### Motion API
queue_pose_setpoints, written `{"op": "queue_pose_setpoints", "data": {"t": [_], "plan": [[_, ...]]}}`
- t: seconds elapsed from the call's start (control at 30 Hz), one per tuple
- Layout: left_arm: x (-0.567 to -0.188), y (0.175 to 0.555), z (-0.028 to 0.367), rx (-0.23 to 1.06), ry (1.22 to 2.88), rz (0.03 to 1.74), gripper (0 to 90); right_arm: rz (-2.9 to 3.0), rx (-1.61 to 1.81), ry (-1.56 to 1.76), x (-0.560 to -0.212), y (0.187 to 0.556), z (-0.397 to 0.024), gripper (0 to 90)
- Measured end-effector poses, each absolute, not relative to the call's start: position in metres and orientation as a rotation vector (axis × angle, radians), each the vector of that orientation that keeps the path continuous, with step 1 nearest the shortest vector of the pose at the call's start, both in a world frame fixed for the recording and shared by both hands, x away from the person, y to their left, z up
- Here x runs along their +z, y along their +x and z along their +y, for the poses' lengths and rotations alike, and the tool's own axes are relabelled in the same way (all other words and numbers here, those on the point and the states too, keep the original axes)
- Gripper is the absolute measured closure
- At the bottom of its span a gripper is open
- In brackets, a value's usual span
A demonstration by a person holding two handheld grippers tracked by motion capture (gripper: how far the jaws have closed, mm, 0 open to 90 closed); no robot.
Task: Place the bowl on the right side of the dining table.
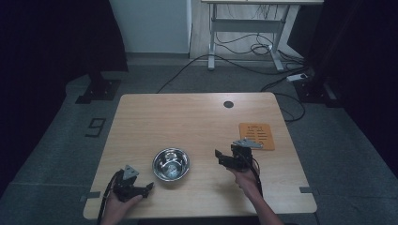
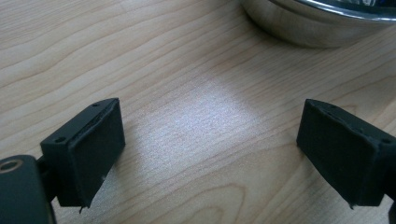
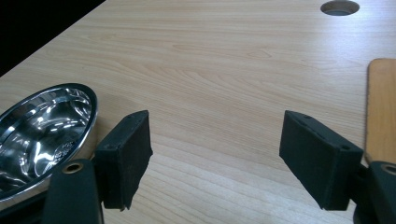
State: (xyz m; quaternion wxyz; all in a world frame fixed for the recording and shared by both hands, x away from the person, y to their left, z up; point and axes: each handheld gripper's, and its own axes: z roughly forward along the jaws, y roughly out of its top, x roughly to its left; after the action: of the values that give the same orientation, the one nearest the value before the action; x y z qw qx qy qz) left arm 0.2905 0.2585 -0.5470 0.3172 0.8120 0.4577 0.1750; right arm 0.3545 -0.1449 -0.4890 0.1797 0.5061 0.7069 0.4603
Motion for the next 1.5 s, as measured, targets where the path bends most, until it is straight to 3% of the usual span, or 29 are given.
{"op": "queue_pose_setpoints", "data": {"t": [1.5], "plan": [[-0.547, 0.29, 0.258, 0.461, 2.137, 1.204, 7.4, 2.086, 1.312, 1.365, -0.496, 0.36, -0.088, 24.7]]}}
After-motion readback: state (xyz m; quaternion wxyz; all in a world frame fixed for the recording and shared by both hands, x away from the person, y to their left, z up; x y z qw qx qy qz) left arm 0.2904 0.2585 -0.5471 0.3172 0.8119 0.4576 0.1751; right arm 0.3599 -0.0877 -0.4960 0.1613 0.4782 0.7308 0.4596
